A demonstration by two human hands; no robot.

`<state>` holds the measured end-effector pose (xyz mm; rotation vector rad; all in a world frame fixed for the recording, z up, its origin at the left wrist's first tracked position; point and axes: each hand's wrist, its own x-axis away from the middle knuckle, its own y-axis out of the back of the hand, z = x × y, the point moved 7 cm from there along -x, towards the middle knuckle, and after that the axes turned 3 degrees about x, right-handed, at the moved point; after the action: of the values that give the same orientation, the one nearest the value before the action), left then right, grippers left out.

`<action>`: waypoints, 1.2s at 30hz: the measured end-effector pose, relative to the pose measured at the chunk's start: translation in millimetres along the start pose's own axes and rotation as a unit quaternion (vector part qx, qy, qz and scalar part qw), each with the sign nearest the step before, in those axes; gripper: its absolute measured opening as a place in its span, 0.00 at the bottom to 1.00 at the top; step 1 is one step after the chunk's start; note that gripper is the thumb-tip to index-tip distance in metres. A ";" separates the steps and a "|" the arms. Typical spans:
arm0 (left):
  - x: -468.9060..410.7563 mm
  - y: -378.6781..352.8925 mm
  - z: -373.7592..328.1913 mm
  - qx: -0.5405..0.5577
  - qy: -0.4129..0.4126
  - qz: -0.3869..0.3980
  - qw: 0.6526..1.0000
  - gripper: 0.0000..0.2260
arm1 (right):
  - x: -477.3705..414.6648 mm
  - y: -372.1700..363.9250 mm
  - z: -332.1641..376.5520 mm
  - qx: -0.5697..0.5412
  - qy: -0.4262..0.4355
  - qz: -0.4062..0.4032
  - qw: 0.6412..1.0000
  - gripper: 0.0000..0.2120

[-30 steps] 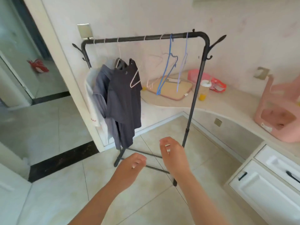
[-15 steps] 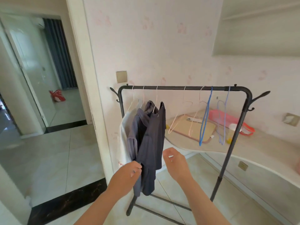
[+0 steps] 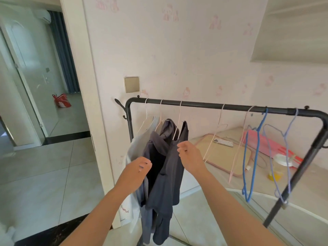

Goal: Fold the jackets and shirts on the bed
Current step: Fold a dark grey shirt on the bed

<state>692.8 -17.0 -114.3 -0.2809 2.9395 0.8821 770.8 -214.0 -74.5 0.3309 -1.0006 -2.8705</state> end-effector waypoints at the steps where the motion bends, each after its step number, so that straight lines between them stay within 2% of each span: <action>1: -14.1 -1.7 -0.8 0.001 -0.001 -0.004 1.000 0.06 | -16.4 -1.6 -3.2 -0.015 -0.004 -0.002 1.000 0.12; 5: -66.3 -9.6 -3.1 0.016 -0.009 -0.018 1.000 0.06 | -74.6 -3.8 -8.7 -0.048 -0.031 -0.028 0.998 0.13; 7: -89.5 -16.9 -1.9 0.020 -0.015 -0.004 1.000 0.06 | -101.0 -13.6 -14.5 -0.131 -0.093 -0.024 0.987 0.12; 11: -127.9 -31.2 -0.7 0.030 -0.033 0.012 0.999 0.08 | -132.5 -30.1 -17.2 -0.336 -0.208 0.003 0.919 0.08; 13: -147.9 -39.7 -3.9 0.041 -0.041 0.024 0.998 0.09 | -140.8 -28.4 -15.4 -0.401 -0.240 -0.006 0.884 0.04; 14: -160.8 -45.4 -5.8 0.051 -0.047 0.035 0.997 0.10 | -147.5 -27.7 -16.9 -0.410 -0.247 -0.012 0.878 0.03; 17: -180.9 -61.6 -12.8 0.080 -0.051 0.079 0.992 0.12 | -154.3 -19.0 -24.1 -0.326 -0.245 -0.055 0.911 0.06; 19: -193.8 -69.5 -15.4 0.086 -0.056 0.109 0.989 0.13 | -158.8 -8.6 -23.7 -0.226 -0.210 -0.098 0.946 0.10; 21: -207.2 -74.4 -20.3 0.093 -0.066 0.125 0.986 0.14 | -160.6 5.0 -19.1 -0.129 -0.181 -0.147 0.964 0.14; 24: -224.6 -79.5 -25.7 0.106 -0.078 0.128 0.983 0.15 | -156.9 25.0 -7.2 -0.068 -0.164 -0.204 0.963 0.18; 28: -237.1 -86.6 -32.0 0.114 -0.101 0.124 0.981 0.18 | -137.5 48.7 8.1 -0.074 -0.170 -0.243 0.952 0.20; 32: -234.9 -90.7 -46.0 0.136 -0.148 0.107 0.974 0.22 | -111.3 48.7 1.9 -0.071 -0.204 -0.235 0.948 0.23; 36: -222.0 -96.2 -54.4 0.069 -0.222 0.062 0.971 0.24 | -73.5 41.5 -15.7 -0.043 -0.236 -0.254 0.937 0.26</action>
<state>928.8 -91.1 -96.6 0.0992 2.5982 0.6441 846.3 -245.0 -47.8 -0.1485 -0.9527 -3.5627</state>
